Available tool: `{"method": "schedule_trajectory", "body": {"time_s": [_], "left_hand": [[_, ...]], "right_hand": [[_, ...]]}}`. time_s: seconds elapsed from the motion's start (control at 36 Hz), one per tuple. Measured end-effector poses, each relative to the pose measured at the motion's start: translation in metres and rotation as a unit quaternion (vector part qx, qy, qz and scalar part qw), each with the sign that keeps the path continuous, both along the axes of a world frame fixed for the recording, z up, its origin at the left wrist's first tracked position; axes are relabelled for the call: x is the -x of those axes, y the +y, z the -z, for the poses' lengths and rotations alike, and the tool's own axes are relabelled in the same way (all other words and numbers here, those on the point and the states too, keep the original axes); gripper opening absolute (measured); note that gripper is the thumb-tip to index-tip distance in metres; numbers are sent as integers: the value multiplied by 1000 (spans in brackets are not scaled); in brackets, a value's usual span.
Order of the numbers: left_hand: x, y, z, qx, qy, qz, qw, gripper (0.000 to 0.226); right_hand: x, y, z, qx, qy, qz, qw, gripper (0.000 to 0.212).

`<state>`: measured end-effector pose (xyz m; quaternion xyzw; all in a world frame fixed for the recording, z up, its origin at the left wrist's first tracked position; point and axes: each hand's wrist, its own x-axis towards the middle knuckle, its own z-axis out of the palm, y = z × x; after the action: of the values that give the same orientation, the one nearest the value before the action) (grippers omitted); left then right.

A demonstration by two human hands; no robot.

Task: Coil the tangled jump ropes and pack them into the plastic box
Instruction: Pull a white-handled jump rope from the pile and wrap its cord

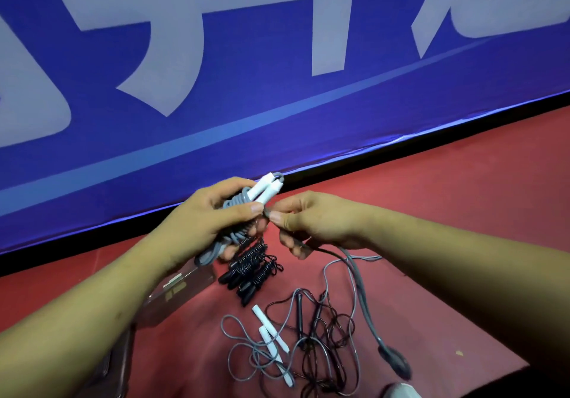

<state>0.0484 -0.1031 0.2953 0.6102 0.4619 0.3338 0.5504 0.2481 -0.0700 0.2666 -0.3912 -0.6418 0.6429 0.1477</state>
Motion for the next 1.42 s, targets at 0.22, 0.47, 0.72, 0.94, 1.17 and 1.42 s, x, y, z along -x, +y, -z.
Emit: {"method": "schedule_trajectory", "body": {"time_s": [0.22, 0.47, 0.72, 0.94, 1.17, 1.42], "left_hand": [[11, 18, 12, -75, 207, -103, 970, 23], [28, 22, 24, -185, 541, -67, 818, 31], [15, 13, 35, -169, 527, 97, 827, 50], [-3, 2, 26, -181, 434, 120, 874, 52], [-8, -3, 22, -149, 263, 84, 949, 42], [-10, 0, 11, -60, 113, 1, 992, 14]], "right_hand": [[7, -2, -11, -84, -79, 9, 993, 26], [16, -9, -20, -185, -142, -32, 972, 24], [9, 7, -18, -373, -166, -3, 913, 17], [-12, 20, -11, -336, -125, 61, 931, 14], [-22, 18, 4, -177, -77, 43, 980, 31], [-13, 8, 11, -19, -9, 19, 1000, 31]]}}
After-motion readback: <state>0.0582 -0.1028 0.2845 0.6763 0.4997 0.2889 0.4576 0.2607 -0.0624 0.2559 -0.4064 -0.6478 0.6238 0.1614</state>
